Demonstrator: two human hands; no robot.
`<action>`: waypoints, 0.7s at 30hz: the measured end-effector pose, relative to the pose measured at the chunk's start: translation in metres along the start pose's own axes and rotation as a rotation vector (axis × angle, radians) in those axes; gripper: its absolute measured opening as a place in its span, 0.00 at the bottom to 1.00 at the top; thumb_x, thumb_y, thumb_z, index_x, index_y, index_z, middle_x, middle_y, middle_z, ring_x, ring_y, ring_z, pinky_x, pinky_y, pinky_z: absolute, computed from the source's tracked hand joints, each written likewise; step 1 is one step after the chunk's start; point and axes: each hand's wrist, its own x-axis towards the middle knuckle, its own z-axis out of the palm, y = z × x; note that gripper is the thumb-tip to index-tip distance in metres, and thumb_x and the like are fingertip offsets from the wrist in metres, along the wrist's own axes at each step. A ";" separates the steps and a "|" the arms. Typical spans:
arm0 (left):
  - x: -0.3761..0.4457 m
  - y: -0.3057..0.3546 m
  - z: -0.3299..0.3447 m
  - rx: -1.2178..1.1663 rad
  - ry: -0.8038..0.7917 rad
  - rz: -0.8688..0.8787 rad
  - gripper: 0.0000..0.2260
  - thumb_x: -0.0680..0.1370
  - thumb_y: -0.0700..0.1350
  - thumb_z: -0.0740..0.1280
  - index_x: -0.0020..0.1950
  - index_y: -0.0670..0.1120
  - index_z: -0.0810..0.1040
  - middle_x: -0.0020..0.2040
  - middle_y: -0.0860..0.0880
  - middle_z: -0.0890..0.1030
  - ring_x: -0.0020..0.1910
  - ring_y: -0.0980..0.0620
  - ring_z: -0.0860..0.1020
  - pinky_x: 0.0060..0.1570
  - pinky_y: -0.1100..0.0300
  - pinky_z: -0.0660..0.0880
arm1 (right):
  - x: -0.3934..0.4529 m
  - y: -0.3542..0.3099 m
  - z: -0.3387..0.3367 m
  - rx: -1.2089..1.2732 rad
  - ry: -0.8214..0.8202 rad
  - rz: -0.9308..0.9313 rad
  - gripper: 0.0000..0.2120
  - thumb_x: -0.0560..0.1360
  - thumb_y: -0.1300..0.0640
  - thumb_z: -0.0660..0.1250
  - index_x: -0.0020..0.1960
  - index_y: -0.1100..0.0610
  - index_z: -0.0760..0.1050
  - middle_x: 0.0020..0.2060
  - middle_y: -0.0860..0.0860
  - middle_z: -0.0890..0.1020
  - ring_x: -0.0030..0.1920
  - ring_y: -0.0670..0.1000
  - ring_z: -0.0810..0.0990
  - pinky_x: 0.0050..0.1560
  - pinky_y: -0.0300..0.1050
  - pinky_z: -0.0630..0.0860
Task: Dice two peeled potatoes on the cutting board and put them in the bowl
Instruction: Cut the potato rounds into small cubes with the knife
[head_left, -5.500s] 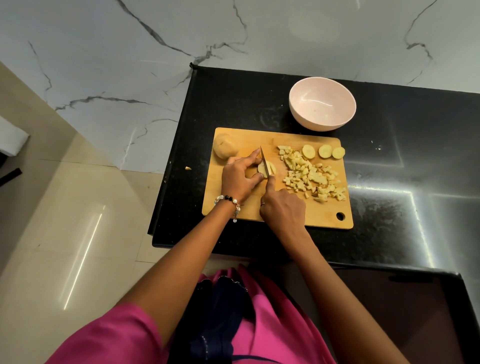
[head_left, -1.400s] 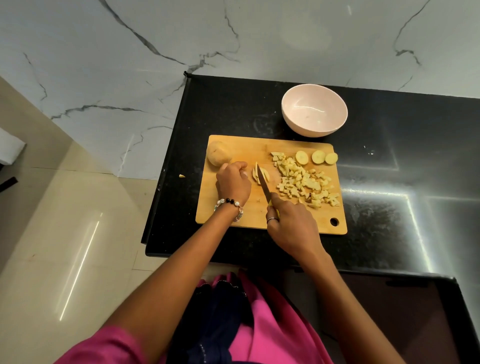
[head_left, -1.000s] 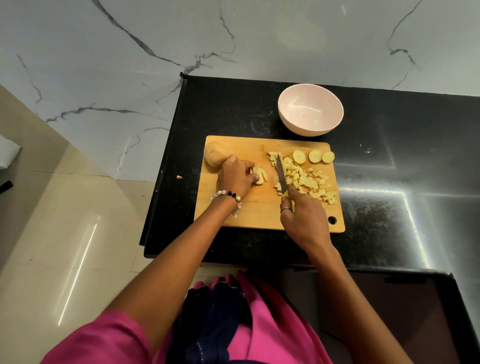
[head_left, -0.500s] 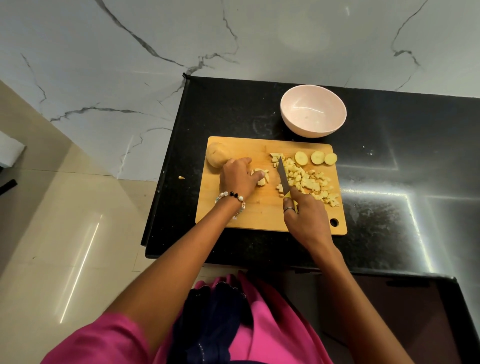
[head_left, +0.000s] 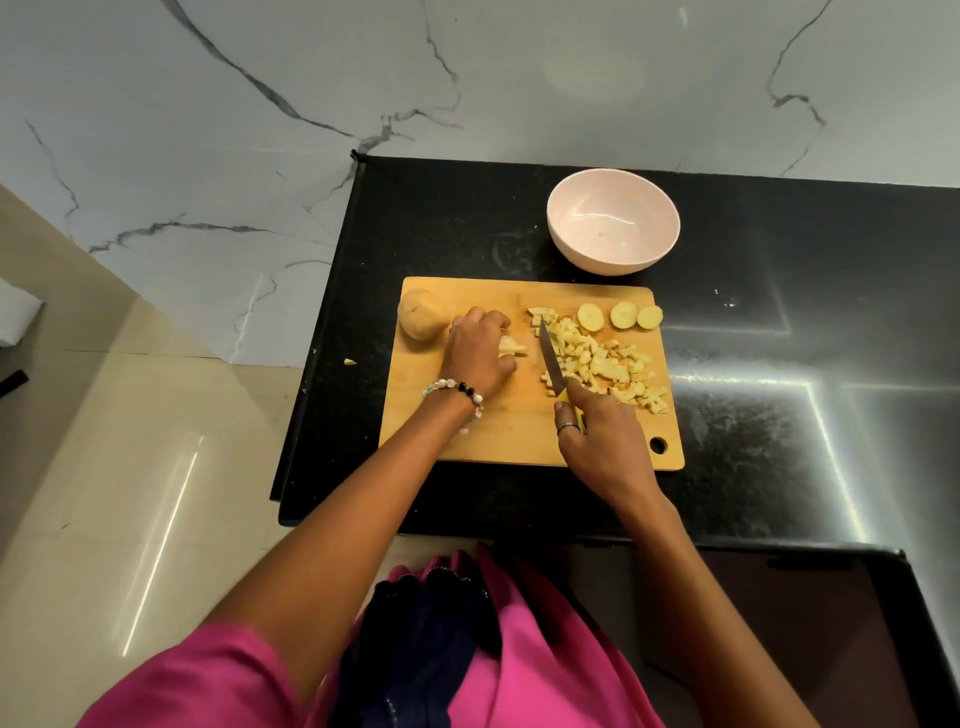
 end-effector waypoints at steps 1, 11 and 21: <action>0.002 -0.004 -0.004 -0.009 -0.025 0.038 0.23 0.71 0.44 0.74 0.64 0.47 0.74 0.58 0.48 0.76 0.59 0.48 0.72 0.59 0.58 0.70 | 0.000 0.000 0.001 -0.014 -0.015 -0.008 0.20 0.79 0.54 0.58 0.69 0.58 0.69 0.48 0.60 0.82 0.46 0.61 0.79 0.46 0.54 0.76; -0.003 -0.017 -0.012 -0.035 -0.008 0.143 0.19 0.70 0.48 0.74 0.61 0.50 0.79 0.53 0.49 0.75 0.54 0.52 0.71 0.54 0.61 0.68 | -0.005 0.000 0.024 -0.179 -0.057 -0.010 0.23 0.80 0.52 0.53 0.74 0.54 0.61 0.44 0.59 0.82 0.45 0.62 0.79 0.39 0.51 0.72; -0.008 -0.020 -0.004 0.055 0.262 0.169 0.06 0.73 0.43 0.72 0.43 0.41 0.82 0.48 0.45 0.77 0.48 0.47 0.76 0.44 0.58 0.73 | -0.002 -0.001 0.016 -0.111 -0.002 0.011 0.23 0.80 0.52 0.55 0.74 0.54 0.63 0.45 0.59 0.82 0.45 0.61 0.79 0.44 0.55 0.76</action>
